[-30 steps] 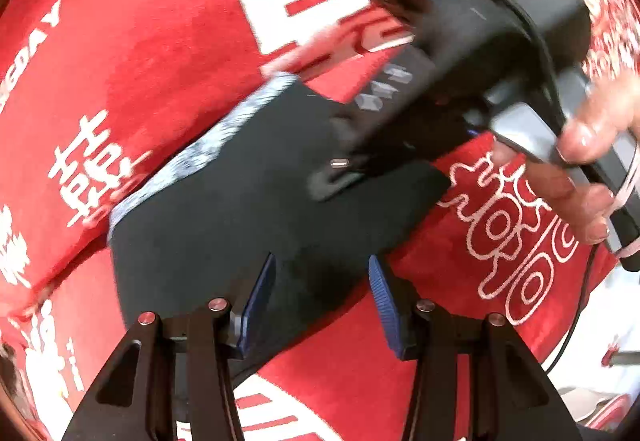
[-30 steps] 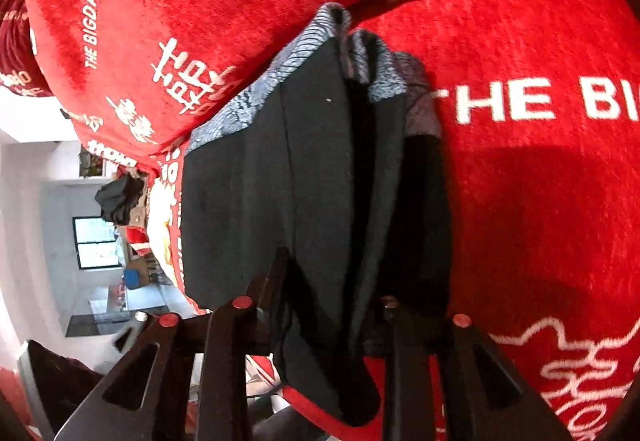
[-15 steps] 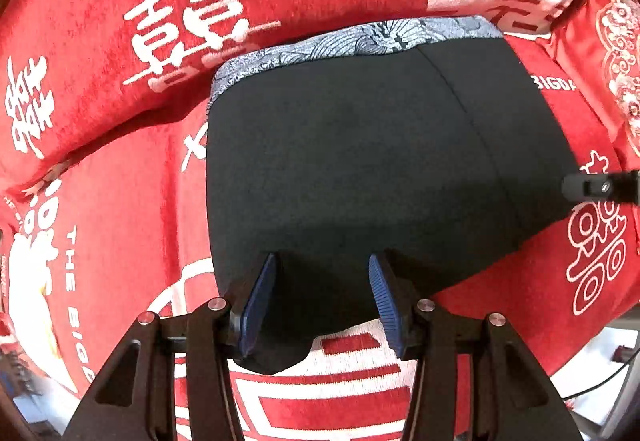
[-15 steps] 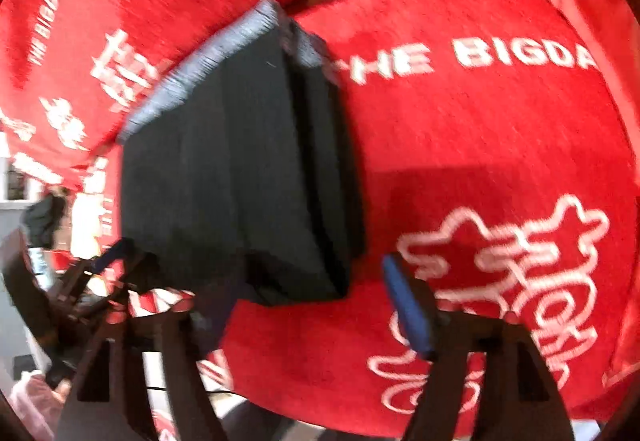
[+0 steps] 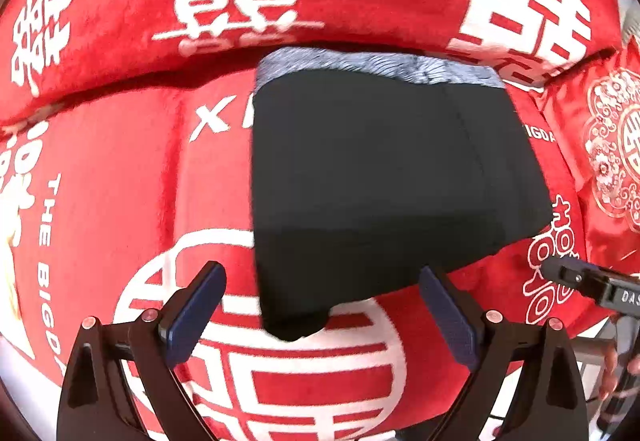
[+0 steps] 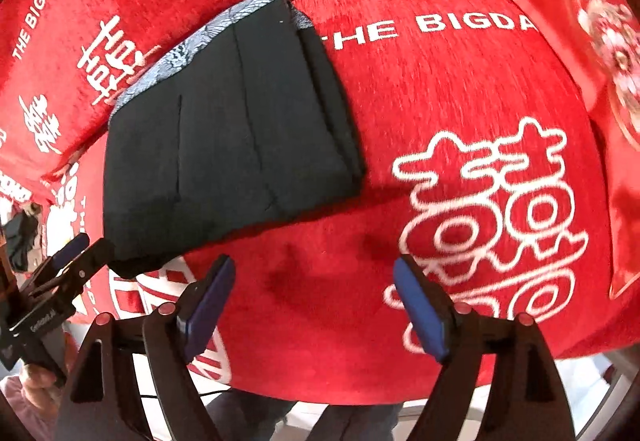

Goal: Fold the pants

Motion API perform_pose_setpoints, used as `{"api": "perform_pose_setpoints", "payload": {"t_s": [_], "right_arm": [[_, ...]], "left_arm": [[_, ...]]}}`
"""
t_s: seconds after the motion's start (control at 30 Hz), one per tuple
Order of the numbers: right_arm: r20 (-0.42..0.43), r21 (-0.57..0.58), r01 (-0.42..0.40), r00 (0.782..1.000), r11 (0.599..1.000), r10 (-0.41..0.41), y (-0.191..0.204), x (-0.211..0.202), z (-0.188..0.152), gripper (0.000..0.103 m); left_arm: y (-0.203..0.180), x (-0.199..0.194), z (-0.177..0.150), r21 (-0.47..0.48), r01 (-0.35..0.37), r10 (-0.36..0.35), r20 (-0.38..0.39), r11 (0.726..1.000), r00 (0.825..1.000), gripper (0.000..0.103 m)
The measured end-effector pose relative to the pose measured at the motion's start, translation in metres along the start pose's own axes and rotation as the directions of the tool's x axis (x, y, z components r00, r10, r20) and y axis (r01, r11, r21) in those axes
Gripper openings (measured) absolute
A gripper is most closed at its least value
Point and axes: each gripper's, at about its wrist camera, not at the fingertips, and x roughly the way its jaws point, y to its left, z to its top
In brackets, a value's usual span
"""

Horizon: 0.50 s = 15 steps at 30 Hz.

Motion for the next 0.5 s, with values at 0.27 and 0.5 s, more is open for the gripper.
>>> {"api": "perform_pose_setpoints", "payload": {"t_s": [0.27, 0.5], "right_arm": [[0.026, -0.008, 0.02, 0.999, 1.0, -0.02, 0.024, -0.008, -0.021, 0.088], [0.045, -0.01, 0.009, 0.999, 1.0, -0.009, 0.029, -0.013, -0.024, 0.088]], "left_arm": [[0.022, -0.003, -0.004, 0.014, -0.023, 0.024, -0.051, 1.0, 0.998, 0.097], [0.032, 0.0, 0.003, 0.04, -0.008, 0.009, -0.047, 0.999, 0.999, 0.097]]}}
